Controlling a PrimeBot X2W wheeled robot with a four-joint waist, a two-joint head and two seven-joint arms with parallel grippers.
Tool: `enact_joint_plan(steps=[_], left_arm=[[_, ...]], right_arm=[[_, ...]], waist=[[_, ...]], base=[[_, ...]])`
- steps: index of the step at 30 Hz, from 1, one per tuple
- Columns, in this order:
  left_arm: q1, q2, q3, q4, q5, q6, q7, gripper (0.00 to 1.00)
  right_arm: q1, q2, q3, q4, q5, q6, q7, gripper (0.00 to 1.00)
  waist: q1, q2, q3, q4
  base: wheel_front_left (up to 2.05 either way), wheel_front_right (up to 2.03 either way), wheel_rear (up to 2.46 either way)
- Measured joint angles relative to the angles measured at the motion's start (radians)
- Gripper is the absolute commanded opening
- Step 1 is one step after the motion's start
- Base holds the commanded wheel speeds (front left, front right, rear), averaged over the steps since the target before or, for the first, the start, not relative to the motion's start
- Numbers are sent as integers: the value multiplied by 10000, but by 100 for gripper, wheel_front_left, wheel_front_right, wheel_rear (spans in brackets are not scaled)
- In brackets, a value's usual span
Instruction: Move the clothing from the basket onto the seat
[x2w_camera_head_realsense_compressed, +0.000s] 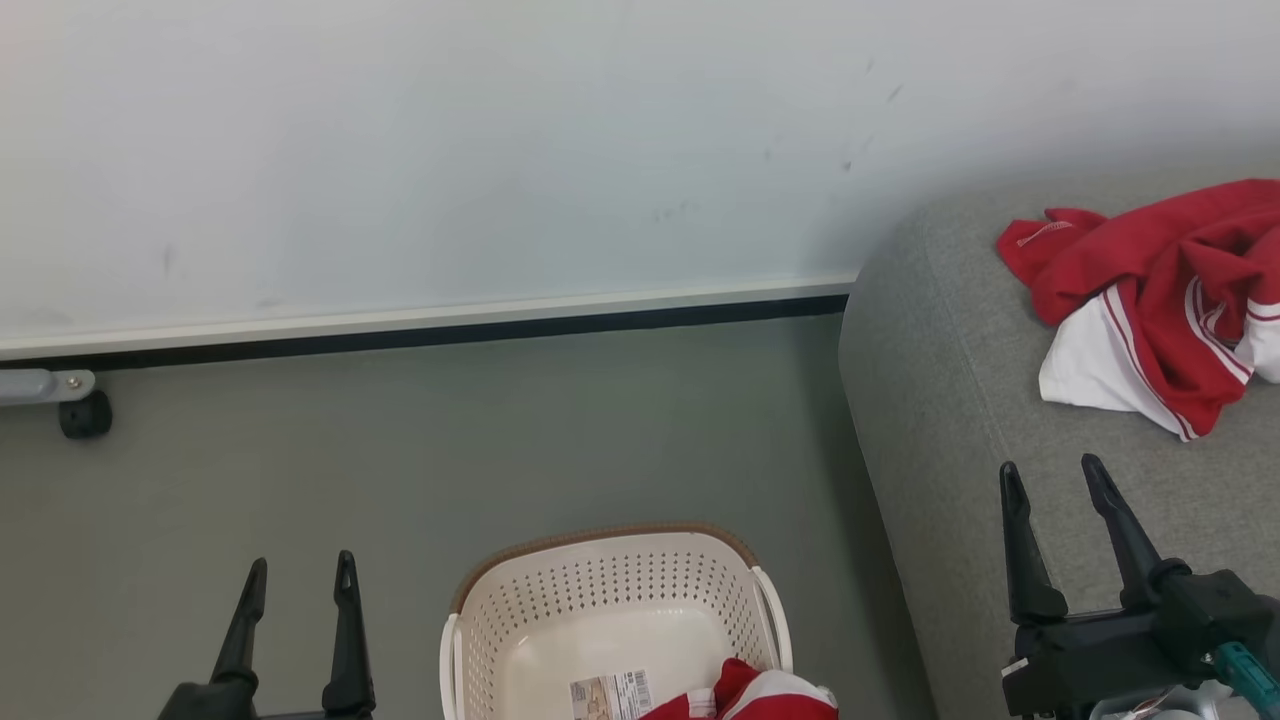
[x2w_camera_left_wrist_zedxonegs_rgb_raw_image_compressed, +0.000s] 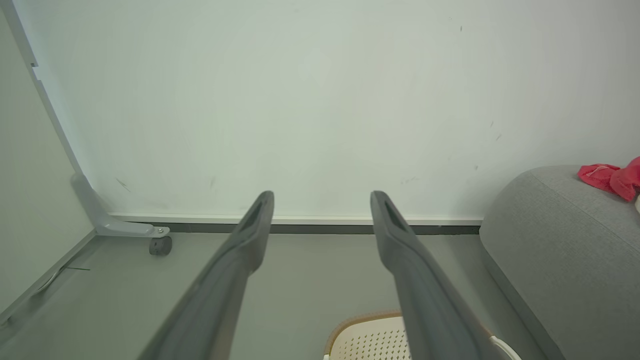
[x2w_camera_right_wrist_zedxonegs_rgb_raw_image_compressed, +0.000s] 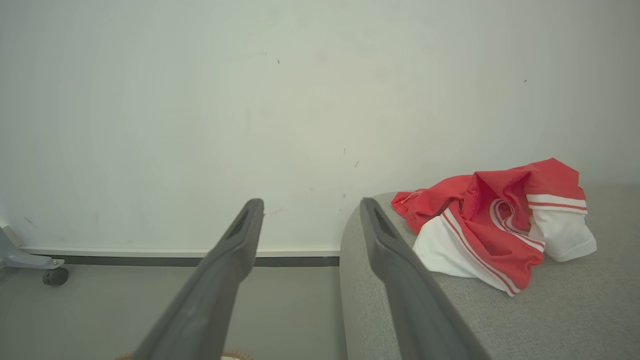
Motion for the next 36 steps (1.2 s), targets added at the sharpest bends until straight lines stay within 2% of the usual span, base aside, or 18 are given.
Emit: enact_joint_plan(steps=[9,23,30,36], left_arm=[[-561,4,-445,65,349,-194,0,100],[-2872,-581,-2263,2715,1066,-723,640,100],[-3795,-727,-3423,4182,1634,-1262,1183,100],[-4518,-765,-3981,4815,1701,-1776,1519,100]], right_arm=[[-169,-138,-543,-313,2,-2,-29,100],[-1825,-836,-1398,-686,4,-2,-69,100],[-2870,-1220,-1565,-1279,-107,0,-69,100],[-3646,-1306,-1530,-1653,-284,19,-65,100]], waist=[[0,0,737,-8],[2,1,2623,-95],[3,2,3797,-222],[2,2,4692,-310]], base=[[0,0,0],[0,0,0],[0,0,0],[0,0,0]])
